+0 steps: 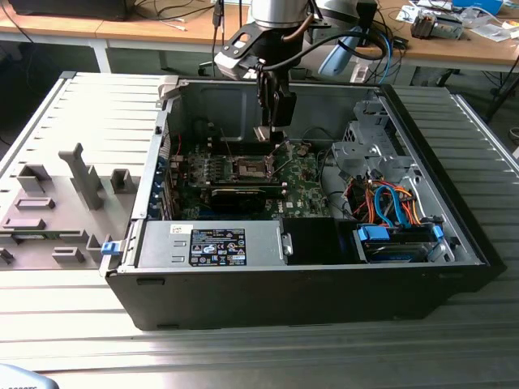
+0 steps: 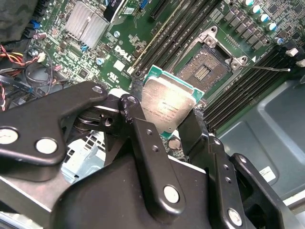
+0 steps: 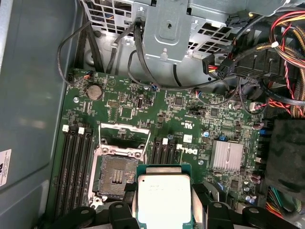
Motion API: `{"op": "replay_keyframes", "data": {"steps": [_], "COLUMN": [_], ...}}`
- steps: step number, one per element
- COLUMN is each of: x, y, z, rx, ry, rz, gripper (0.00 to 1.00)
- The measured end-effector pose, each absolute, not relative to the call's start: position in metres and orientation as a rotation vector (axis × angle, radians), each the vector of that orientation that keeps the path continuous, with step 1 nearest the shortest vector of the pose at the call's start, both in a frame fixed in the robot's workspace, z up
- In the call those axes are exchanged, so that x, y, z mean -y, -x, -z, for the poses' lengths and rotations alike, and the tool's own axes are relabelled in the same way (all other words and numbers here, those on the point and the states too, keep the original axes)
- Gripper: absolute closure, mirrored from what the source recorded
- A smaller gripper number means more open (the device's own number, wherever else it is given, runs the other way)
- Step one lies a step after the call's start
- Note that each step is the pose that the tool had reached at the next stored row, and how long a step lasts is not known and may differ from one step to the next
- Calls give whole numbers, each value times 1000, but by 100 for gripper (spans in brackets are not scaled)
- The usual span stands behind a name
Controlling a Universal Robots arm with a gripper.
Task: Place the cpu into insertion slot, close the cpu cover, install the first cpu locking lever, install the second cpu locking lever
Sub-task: 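Place the cpu into insertion slot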
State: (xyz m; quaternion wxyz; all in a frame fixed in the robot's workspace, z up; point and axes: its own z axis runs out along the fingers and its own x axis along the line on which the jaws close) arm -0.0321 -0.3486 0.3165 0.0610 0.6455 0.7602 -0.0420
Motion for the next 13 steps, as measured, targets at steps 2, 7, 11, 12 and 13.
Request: {"op": "replay_keyframes", "data": {"steps": [2,7,11,12,13], "x": [349,349,349,349,349], "y": [32,32,32,32,32], "z": [-316,-317,-316,-316,-316], "rx": [-2298,-2296,-2293,-2292,-2291], "ry": [-1952,-1952,-1952,-1953,-1953], "rz": [129,133,136,137,137], "gripper": [45,45,45,45,45]}}
